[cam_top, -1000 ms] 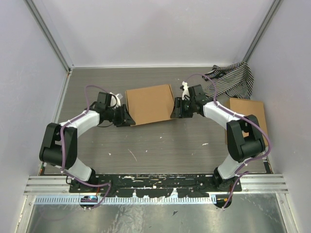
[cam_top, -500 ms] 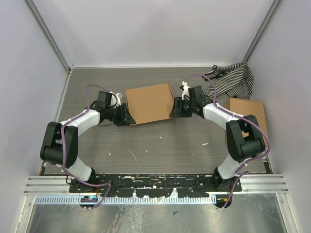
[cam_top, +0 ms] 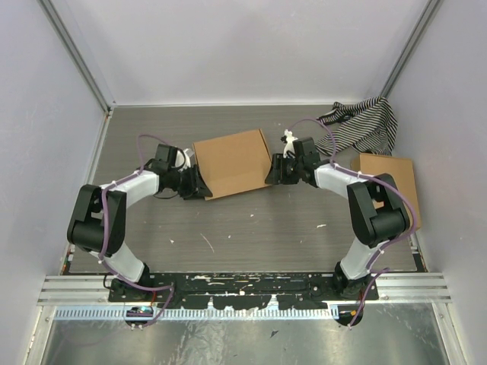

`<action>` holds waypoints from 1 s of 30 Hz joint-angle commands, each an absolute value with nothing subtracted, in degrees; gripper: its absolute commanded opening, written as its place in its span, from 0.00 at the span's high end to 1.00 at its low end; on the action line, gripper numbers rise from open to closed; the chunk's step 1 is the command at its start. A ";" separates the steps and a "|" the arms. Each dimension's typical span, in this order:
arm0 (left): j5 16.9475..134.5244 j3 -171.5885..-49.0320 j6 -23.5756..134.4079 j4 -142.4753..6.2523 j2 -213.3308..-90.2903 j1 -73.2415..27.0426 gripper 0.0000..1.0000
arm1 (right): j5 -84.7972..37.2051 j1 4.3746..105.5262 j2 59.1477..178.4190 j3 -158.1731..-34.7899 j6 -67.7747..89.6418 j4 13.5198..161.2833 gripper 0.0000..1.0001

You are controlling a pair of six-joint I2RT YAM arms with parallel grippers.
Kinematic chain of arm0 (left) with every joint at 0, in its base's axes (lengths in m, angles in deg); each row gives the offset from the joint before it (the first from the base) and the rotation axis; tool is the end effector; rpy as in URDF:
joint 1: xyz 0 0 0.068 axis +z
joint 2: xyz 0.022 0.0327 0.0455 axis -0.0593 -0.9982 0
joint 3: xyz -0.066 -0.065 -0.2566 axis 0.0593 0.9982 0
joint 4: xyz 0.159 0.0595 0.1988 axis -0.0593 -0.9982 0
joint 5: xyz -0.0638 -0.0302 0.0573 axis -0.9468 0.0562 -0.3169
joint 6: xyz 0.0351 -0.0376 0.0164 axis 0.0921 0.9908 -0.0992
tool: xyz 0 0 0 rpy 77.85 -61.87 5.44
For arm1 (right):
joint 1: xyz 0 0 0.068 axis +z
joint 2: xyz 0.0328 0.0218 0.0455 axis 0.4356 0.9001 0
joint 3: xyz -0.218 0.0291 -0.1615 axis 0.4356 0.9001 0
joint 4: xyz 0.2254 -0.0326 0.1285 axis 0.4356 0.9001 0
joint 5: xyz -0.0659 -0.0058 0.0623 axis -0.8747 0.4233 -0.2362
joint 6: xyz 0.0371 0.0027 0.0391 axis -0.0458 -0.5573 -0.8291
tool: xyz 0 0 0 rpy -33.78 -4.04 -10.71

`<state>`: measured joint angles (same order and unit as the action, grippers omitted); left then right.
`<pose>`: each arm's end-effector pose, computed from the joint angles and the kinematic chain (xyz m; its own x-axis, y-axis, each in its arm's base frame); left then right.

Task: Fold the paper box

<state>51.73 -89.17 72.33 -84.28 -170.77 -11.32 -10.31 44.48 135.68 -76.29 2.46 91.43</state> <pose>0.3003 -0.0985 0.1645 -0.9513 -0.1671 -0.2589 0.0446 0.7567 -0.6523 0.3281 0.1244 0.1750 -0.8100 -0.0139 -0.5862 -0.3286 0.8388 0.4342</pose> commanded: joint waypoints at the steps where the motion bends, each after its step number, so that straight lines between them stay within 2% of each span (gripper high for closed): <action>1: 52.44 -91.19 71.22 -83.64 -171.24 -11.27 0.55 | -11.58 44.89 136.63 -76.35 1.87 86.38 0.46; 12: 66.65 -93.02 69.64 -92.93 -162.09 -11.26 0.42 | -15.53 44.91 134.29 -77.21 1.22 91.12 0.39; 17: 73.51 -95.56 69.43 -97.81 -155.87 -11.28 0.42 | -16.48 45.06 129.73 -77.06 1.14 94.27 0.37; 20: 72.47 -97.05 71.27 -93.90 -154.51 -11.37 0.45 | -16.63 46.16 126.43 -76.23 0.61 95.12 0.40; 21: 71.46 -98.32 71.86 -92.23 -155.08 -11.55 0.47 | -16.79 46.87 125.43 -75.93 0.28 95.18 0.45; 22: 70.83 -100.19 72.22 -91.20 -156.40 -12.10 0.48 | -16.73 47.97 124.66 -75.64 -0.15 95.09 0.57; 24: 71.22 -104.47 72.16 -88.88 -160.25 -13.93 0.50 | -17.12 50.61 124.16 -76.00 -0.27 95.40 0.95; 25: 70.80 -107.09 71.91 -88.05 -163.00 -14.76 0.50 | -17.86 52.04 124.49 -76.75 -0.16 95.87 0.98; 30: 69.79 -123.90 70.26 -88.00 -180.78 -18.58 0.50 | -21.74 54.30 128.73 -80.38 -0.12 98.52 0.99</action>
<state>70.61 -116.57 71.30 -89.68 -171.41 -16.19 -18.09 53.72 126.63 -77.23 -0.01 96.96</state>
